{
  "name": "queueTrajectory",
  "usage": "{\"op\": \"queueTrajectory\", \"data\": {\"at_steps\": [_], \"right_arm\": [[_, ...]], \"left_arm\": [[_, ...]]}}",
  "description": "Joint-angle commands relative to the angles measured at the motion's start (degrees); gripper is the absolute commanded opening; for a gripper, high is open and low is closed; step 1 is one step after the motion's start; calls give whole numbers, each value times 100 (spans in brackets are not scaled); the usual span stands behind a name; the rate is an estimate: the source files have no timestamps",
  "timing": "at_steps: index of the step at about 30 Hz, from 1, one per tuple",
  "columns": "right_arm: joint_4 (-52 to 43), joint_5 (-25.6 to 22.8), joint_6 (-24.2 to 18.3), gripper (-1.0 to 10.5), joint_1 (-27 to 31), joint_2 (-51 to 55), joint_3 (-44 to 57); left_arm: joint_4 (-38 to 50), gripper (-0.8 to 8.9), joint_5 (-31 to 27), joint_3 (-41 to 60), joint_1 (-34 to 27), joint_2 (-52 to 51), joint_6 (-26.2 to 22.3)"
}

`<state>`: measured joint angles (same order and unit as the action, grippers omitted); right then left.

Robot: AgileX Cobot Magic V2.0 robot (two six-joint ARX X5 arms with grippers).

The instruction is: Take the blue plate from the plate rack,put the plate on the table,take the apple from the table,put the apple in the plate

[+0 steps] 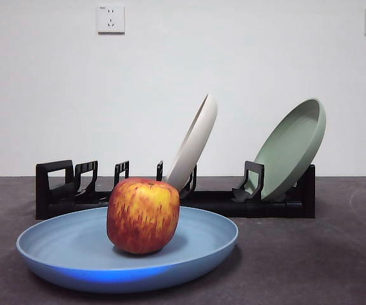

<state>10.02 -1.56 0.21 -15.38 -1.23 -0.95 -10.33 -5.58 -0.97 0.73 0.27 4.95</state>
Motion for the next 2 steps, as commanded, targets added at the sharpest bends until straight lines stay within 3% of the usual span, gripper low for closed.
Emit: {"op": "queueTrajectory", "data": {"at_steps": [1,2], "right_arm": [[-7,-24,55,1,-2,-2,59],[-7,-24,52,1,-2,-2,59]], "left_arm": [[22,-3,-4,74,-24,-17,-52],[22,-3,-4,74,-24,-17,-52]]}}
